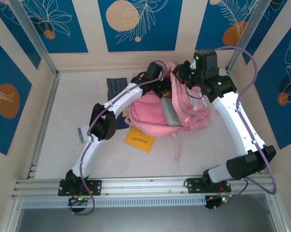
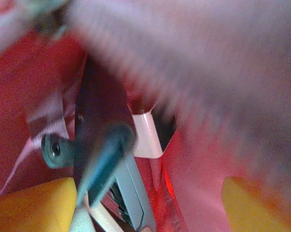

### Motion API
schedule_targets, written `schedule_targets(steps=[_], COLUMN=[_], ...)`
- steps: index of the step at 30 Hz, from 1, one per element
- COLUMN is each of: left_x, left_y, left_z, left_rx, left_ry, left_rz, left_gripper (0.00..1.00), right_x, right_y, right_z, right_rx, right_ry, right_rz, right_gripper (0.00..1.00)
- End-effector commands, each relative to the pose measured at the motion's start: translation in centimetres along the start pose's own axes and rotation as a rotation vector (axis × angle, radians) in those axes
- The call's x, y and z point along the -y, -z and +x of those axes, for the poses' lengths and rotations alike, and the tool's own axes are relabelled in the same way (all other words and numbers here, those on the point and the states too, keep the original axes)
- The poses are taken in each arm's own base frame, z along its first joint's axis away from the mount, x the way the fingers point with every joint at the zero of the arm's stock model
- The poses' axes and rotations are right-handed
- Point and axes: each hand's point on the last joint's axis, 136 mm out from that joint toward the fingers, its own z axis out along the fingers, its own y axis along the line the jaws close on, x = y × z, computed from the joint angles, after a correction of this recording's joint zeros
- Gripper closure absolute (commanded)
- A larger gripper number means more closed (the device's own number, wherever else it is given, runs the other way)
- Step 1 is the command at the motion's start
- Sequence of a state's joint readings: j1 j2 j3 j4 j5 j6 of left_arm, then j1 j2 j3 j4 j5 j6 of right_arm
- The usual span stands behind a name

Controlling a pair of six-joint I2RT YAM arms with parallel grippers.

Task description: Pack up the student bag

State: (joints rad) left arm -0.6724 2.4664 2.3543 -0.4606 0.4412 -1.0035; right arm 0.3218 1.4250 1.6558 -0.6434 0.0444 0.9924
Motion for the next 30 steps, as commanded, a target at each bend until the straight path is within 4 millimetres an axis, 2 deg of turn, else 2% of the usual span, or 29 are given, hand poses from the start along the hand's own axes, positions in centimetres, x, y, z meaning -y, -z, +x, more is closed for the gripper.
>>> schedule_targets(steps=[1,5,11,14,17,19,23,30], left_x=[4.0,4.2,2.0,1.8,1.3,0.0,-2.9,-7.3], left_y=[2.4,4.5,8.5,10.9,12.9,14.2,17.0,22.8], left_z=[0.6,1.4,2.5,3.5,5.5,6.7,7.4,6.9], left_rx=[-0.012,-0.037,-0.051,-0.05,-0.08,-0.09,-0.061,0.052], left_ry=[-0.113,-0.172,-0.184,-0.221,-0.278,-0.287,-0.253,-0.166], left_rz=[0.061,0.038,-0.038,-0.015,-0.017,-0.061,-0.137,-0.265], left_gripper=[0.2,0.18,0.18,0.18,0.18,0.19,0.19,0.22], right_x=[-3.6,-2.4,-0.5,1.0,2.4,3.5,4.9,6.6], right_y=[3.8,3.8,3.5,2.3,0.6,-0.4,-2.1,-4.3], right_z=[-2.4,-2.9,-3.6,-3.2,-2.7,-2.6,-2.1,-0.7], right_rx=[0.116,0.139,0.182,0.157,0.128,0.118,0.103,0.098], right_ry=[0.028,0.026,0.115,0.141,0.177,0.201,0.239,0.395], right_rz=[-0.154,-0.131,-0.021,0.035,0.095,0.144,0.198,0.338], right_gripper=[1.0,1.0,1.0,1.0,1.0,1.0,1.0,1.0])
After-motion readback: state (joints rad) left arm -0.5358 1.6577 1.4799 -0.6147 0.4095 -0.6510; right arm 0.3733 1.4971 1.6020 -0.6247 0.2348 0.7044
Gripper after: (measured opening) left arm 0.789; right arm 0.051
